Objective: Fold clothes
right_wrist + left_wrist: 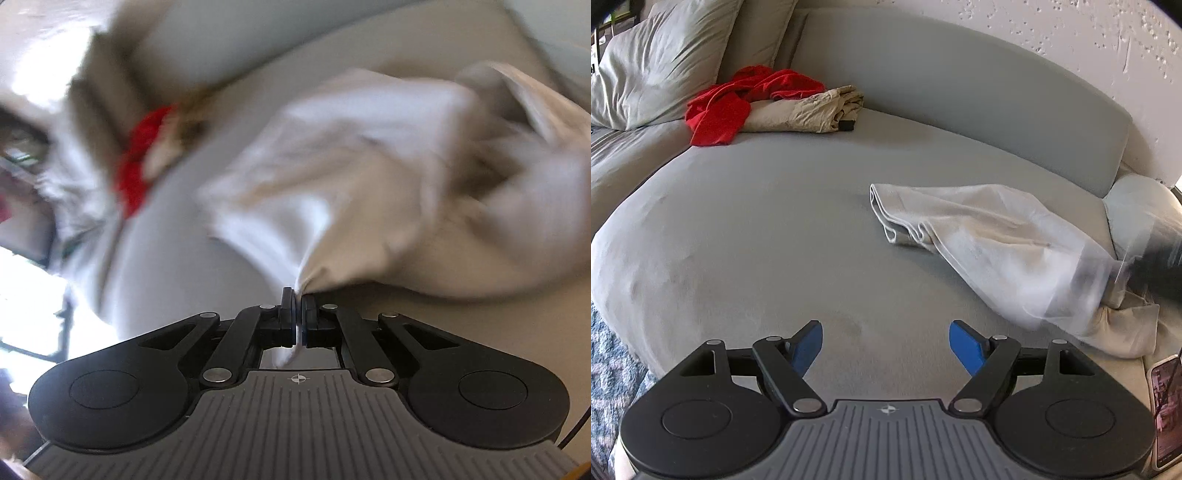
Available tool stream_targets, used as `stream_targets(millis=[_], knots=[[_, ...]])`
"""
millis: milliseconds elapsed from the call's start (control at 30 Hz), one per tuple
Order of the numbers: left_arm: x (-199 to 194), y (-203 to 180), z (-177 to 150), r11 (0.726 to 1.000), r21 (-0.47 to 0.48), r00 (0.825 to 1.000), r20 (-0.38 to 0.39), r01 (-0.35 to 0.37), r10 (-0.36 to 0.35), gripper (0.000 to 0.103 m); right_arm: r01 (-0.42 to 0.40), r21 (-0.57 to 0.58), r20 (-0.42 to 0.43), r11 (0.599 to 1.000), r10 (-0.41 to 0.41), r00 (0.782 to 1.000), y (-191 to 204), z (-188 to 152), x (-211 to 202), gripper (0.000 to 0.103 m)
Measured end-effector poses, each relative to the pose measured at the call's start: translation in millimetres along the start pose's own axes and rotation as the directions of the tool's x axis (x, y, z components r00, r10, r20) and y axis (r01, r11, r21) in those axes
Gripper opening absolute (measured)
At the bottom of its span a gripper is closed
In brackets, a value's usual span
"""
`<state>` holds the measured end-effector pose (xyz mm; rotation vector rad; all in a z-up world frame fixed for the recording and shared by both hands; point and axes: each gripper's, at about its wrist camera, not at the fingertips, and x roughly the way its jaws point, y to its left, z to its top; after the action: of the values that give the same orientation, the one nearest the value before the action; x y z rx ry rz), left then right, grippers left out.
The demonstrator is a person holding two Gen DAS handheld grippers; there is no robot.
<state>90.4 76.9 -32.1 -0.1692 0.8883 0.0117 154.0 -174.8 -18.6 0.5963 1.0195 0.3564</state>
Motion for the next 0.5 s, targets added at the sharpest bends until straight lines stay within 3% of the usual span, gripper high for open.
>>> stream_targets(millis=[33,67,100,133,167,200,233,300,367,500], knots=[[1,0,2,1.0,0.0,1.0,0.01,-0.007,0.007,0.074,-0.039,0.008,0.139,0.999,0.037,0.99,6,21,-20,0.002],[2,0,4,1.0,-0.001,1.0,0.021,-0.014,0.014,0.074,-0.077,0.017,0.328,0.997,0.067,0.942,12,44,-46,0.002],[4,0,6,1.0,-0.001,1.0,0.026,-0.018,0.018,0.074,-0.092,0.035,0.497,0.995,0.063,0.865,14,61,-69,0.003],[7,0,7,1.0,-0.001,1.0,0.021,-0.015,0.015,0.075,-0.076,0.079,0.594,0.994,0.014,0.805,13,75,-86,0.009],[10,0,9,1.0,-0.001,1.0,0.017,-0.013,0.013,0.076,-0.054,0.133,0.657,0.99,-0.048,0.752,11,88,-100,0.031],[14,0,9,1.0,-0.003,1.0,0.007,-0.008,0.008,0.076,-0.006,0.169,0.643,0.986,-0.106,0.758,9,100,-106,0.069],[20,-1,9,1.0,-0.008,1.0,-0.01,0.002,-0.002,0.076,0.05,0.173,0.587,0.984,-0.144,0.796,7,105,-104,0.074],[32,-5,9,1.0,-0.012,0.999,-0.045,0.025,-0.025,0.075,0.12,0.118,0.495,0.986,-0.163,0.853,-1,93,-96,0.067],[41,-11,7,0.999,-0.015,0.996,-0.077,0.051,-0.052,0.074,0.187,0.101,0.399,0.977,-0.212,0.892,-14,71,-87,0.067],[54,-16,10,0.994,-0.055,0.991,-0.093,0.093,-0.098,0.07,0.195,0.179,0.266,0.964,-0.238,0.934,-51,28,-87,0.066]])
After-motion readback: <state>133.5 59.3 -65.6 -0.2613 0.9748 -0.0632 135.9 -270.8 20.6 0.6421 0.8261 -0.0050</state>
